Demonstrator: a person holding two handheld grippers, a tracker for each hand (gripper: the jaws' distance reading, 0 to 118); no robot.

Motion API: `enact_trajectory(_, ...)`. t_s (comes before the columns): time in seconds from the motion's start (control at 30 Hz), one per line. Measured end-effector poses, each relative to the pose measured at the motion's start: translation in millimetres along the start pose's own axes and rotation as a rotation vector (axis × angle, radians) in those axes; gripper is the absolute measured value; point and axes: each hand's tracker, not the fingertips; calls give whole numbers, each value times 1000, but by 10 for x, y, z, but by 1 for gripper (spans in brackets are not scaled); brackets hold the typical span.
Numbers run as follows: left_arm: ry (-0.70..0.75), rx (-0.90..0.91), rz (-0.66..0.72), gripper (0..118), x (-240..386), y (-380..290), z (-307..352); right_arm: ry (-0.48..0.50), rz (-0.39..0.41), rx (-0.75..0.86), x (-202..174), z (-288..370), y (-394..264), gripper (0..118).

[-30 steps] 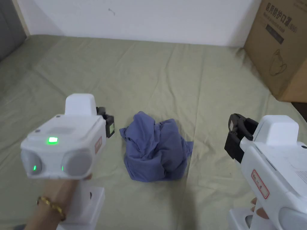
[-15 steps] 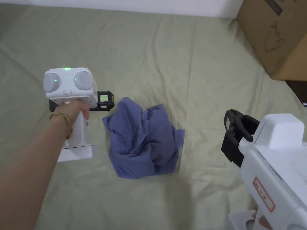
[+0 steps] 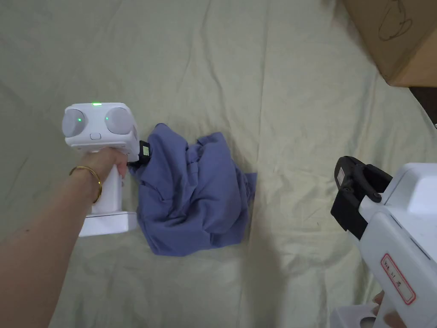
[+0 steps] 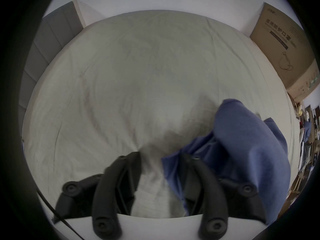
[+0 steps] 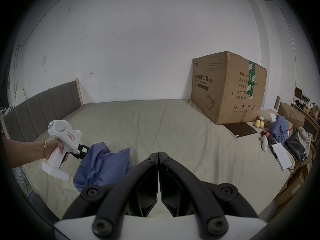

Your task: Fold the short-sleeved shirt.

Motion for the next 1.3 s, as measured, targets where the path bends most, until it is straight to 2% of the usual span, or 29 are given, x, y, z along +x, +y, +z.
enact_trajectory(0.03,-13,20,-32,12,42,-12,-6,-2,-3,-2,5,-3,-18,0)
enact_trajectory(0.1,61,27,-94,1,187,-56,-5,-6,-8,-7,7,-4,-47,0)
enact_trajectory(0.17,91,38,-154,0,232,-71,26,-4,-11,-18,17,-1,-69,0)
enact_trajectory(0.23,59,65,-114,0,154,-35,197,-1,-3,-23,23,6,-71,0)
enact_trajectory(0.4,-94,259,47,0,-201,-35,888,10,11,-30,42,-39,8,0)
enact_trajectory(0.47,-123,335,72,0,-370,-87,1100,27,9,-45,50,-115,85,0)
enact_trajectory(0.6,-106,419,116,0,-676,-301,1427,28,57,-125,26,-390,275,0)
enact_trajectory(0.7,-101,439,194,0,-928,-493,1524,51,20,-163,26,-667,408,0)
enact_trajectory(0.73,-92,445,212,0,-1007,-565,1534,66,-14,-186,32,-779,445,6)
enact_trajectory(0.77,-80,443,217,0,-1072,-626,1534,65,-27,-230,37,-901,480,22)
enact_trajectory(0.8,-67,441,222,0,-1136,-688,1533,89,-44,-265,7,-1054,519,49)
enact_trajectory(0.83,-49,440,229,0,-1167,-763,1534,94,-45,-311,-8,-1197,530,87)
enact_trajectory(0.87,-37,439,235,0,-1219,-821,1525,86,-43,-355,-32,-1358,531,102)
enact_trajectory(0.9,-28,432,238,0,-1271,-868,1518,74,-51,-391,-60,-1495,526,106)
enact_trajectory(0.97,-14,427,263,0,-1356,-969,1510,63,-29,-484,-132,-1775,470,106)
enact_trajectory(1.17,-51,414,363,0,-1643,-1134,1488,10,-61,-762,-233,-2373,50,105)
enact_trajectory(1.23,-47,414,372,0,-1631,-1176,1514,-13,-99,-765,-250,-2447,-65,95)
enact_trajectory(1.3,-42,411,376,0,-1653,-1183,1494,-26,-120,-773,-297,-2488,-147,76)
